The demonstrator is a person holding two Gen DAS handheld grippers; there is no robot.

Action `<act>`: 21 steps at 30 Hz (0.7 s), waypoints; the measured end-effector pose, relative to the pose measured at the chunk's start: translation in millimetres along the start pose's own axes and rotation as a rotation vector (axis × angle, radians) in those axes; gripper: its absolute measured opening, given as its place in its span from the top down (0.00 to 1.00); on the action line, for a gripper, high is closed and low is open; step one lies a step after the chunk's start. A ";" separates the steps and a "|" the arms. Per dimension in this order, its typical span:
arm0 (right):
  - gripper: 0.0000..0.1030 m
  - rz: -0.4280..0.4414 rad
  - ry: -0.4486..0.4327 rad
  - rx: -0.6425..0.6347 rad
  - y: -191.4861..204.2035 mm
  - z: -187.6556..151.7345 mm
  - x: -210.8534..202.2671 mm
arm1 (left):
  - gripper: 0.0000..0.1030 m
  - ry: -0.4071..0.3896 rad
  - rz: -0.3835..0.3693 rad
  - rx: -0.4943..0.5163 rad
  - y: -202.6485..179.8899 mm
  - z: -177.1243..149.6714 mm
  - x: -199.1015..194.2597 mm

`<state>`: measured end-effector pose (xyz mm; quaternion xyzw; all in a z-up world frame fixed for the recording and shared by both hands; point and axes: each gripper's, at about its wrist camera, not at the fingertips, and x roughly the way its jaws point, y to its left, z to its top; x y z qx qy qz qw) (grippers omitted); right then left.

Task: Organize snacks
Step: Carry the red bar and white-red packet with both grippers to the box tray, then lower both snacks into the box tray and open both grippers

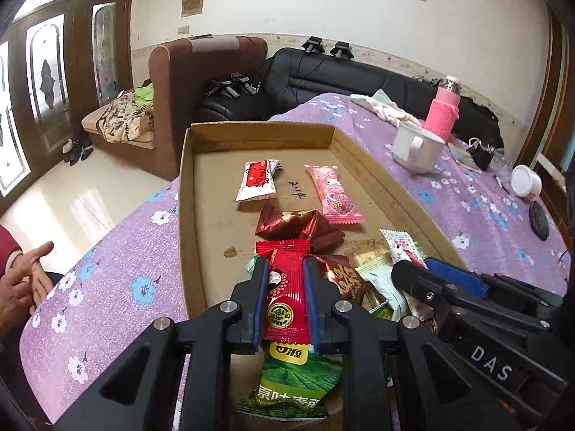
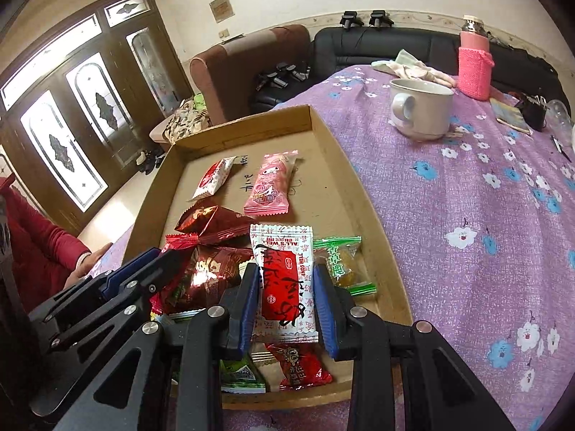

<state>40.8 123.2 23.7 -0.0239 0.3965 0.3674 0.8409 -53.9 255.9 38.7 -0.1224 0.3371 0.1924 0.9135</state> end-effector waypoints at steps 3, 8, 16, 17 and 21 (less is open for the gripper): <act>0.66 0.003 0.003 -0.005 0.2 -3.7 3.0 | 0.82 0.010 0.013 0.006 -1.3 0.4 2.6; 0.66 -0.015 0.010 -0.039 6.5 -9.8 7.1 | 0.82 0.015 0.024 0.006 -2.8 1.7 5.9; 0.67 -0.044 0.004 -0.072 10.4 -12.3 6.4 | 0.82 0.010 0.027 0.001 -4.7 2.2 5.0; 0.67 -0.048 0.007 -0.075 10.7 -13.0 6.9 | 0.82 0.009 0.025 -0.001 -5.2 2.4 5.2; 0.67 -0.059 0.003 -0.094 13.9 -15.4 7.2 | 0.82 0.004 0.025 -0.004 -3.9 2.5 4.5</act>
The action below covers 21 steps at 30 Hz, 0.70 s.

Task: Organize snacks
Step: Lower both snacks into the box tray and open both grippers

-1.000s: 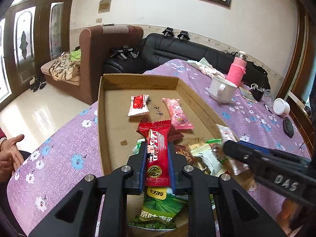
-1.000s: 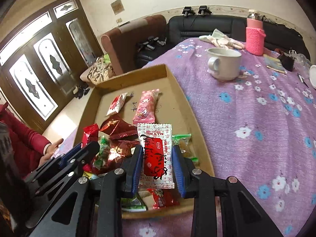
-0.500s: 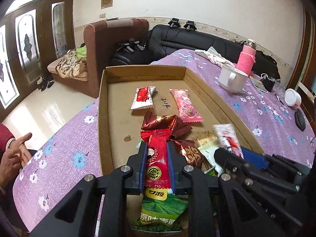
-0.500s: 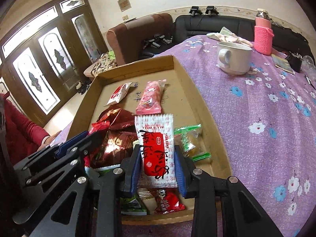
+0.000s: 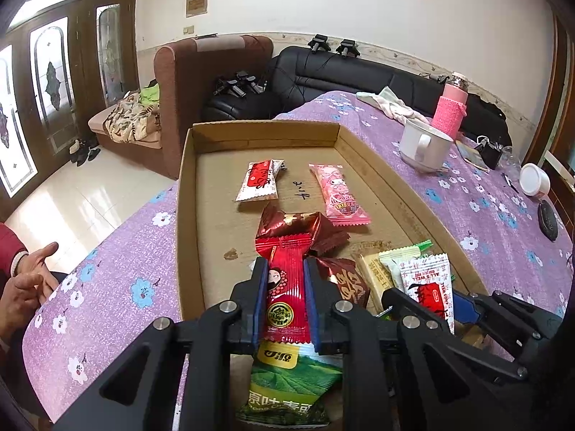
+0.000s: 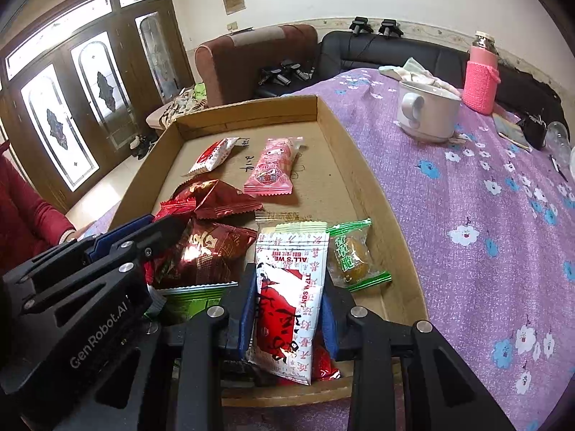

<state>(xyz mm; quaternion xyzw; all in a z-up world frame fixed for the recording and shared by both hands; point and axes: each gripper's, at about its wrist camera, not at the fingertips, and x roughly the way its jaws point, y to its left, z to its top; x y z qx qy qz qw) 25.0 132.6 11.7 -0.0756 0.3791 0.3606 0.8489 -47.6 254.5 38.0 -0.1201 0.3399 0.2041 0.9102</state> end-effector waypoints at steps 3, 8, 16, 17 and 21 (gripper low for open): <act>0.67 -0.001 -0.003 -0.004 -0.3 -0.5 -0.2 | 0.82 -0.005 -0.002 -0.003 0.8 0.5 -0.4; 0.67 -0.005 -0.006 -0.012 1.2 -1.0 -1.6 | 0.82 -0.023 -0.006 -0.007 2.9 0.9 -3.3; 0.67 -0.008 -0.026 -0.019 1.9 -0.7 -8.9 | 0.82 -0.069 0.000 -0.006 2.1 -1.0 -12.5; 0.67 -0.007 -0.028 -0.018 1.6 -0.8 -9.9 | 0.81 -0.076 0.002 -0.006 2.0 -1.0 -13.6; 0.67 -0.005 -0.035 -0.016 0.9 0.1 -12.3 | 0.81 -0.085 0.004 -0.007 1.4 -0.3 -14.9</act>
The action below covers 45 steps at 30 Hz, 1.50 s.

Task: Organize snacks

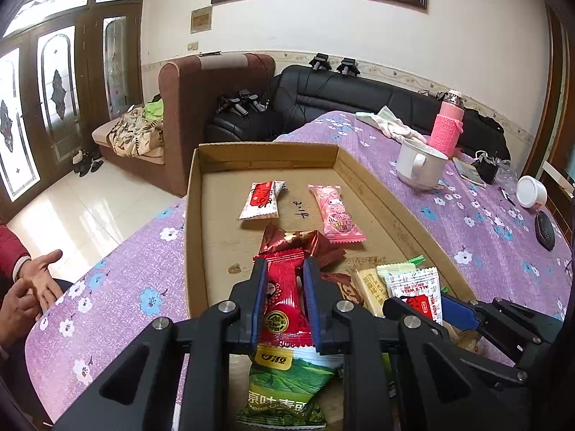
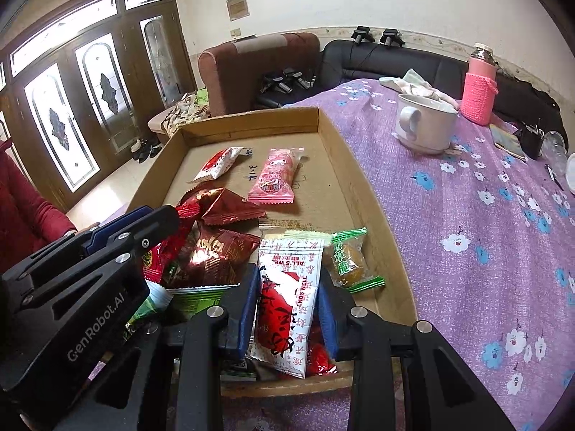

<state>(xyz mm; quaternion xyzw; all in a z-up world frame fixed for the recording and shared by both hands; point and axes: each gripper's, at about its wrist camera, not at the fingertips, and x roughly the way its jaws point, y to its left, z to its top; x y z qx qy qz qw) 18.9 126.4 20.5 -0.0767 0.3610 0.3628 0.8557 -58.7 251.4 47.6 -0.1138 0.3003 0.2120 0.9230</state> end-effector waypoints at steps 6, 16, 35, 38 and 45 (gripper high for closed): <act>0.65 -0.006 -0.033 0.011 -4.9 4.2 -9.7 | 0.67 -0.050 0.004 -0.013 2.8 0.5 -8.4; 0.56 -0.016 -0.136 0.052 -20.0 12.4 -44.3 | 0.28 -0.168 0.048 -0.015 3.7 2.1 -28.6; 0.09 -0.135 -0.321 0.128 -82.6 -69.7 -149.9 | 0.00 -0.221 0.304 0.130 -23.6 -17.4 -69.1; 0.08 -0.141 -0.281 0.112 -80.3 -70.0 -143.6 | 0.00 -0.207 0.281 0.134 -22.7 -19.5 -75.2; 0.08 -0.118 -0.248 0.058 -68.4 -73.0 -138.4 | 0.00 -0.123 0.297 0.140 -21.0 -17.1 -66.2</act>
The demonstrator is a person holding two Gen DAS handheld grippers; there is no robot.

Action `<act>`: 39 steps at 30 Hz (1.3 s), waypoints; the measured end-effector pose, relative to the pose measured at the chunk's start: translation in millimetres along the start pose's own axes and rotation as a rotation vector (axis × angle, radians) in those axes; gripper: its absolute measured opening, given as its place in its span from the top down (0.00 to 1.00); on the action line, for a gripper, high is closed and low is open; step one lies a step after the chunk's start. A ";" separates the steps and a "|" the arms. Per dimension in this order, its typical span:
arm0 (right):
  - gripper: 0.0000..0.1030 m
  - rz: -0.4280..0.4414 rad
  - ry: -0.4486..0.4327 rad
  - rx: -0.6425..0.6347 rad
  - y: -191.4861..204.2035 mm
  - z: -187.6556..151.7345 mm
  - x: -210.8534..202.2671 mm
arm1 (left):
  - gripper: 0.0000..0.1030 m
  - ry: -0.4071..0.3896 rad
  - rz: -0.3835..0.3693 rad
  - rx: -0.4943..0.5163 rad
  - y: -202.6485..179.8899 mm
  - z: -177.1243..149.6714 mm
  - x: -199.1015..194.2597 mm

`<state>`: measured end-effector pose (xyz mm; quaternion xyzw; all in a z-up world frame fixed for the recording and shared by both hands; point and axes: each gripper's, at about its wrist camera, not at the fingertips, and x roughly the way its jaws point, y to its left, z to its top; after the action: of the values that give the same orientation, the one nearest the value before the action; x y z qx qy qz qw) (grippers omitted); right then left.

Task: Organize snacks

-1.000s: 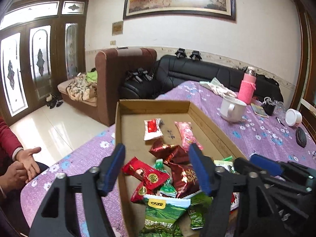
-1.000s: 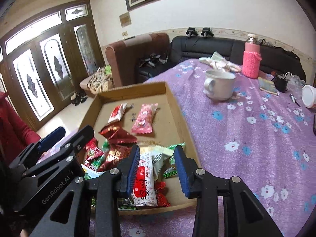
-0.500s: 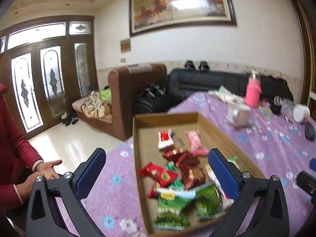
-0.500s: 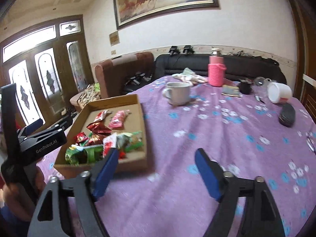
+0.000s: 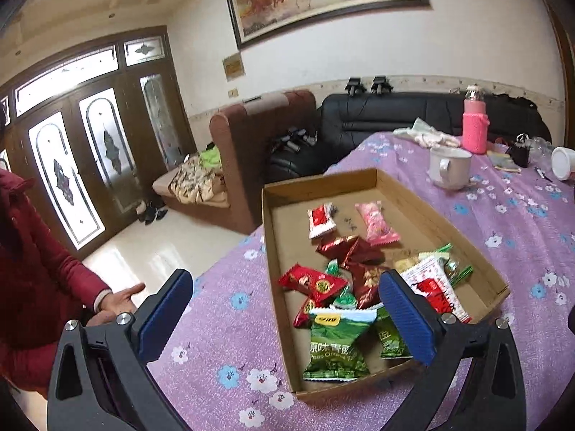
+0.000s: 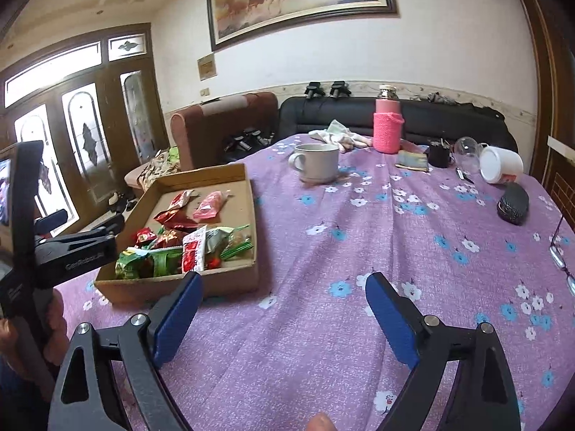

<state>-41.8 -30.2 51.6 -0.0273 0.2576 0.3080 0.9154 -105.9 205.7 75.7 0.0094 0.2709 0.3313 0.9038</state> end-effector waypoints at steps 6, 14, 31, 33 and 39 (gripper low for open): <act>0.08 0.002 0.013 -0.011 2.7 -1.2 2.5 | 0.00 0.022 0.025 0.007 -3.0 -0.3 5.6; 0.08 -0.003 0.019 -0.018 4.5 -1.8 3.5 | 0.00 0.021 0.029 0.014 -5.0 -2.0 4.9; 0.08 -0.013 0.030 -0.035 7.1 -3.5 5.3 | 0.00 0.036 0.035 0.011 -3.5 -5.7 7.6; 0.08 -0.012 0.033 -0.036 7.5 -3.5 5.6 | 0.00 0.036 0.038 0.010 -2.8 -6.4 7.2; 0.08 -0.014 0.037 -0.035 6.4 -3.9 6.6 | 0.00 0.038 0.045 0.011 -2.2 -8.0 7.1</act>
<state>-42.8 -22.2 45.8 -0.0510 0.2688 0.3055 0.9120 -104.1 207.0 65.0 0.0141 0.2897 0.3502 0.8906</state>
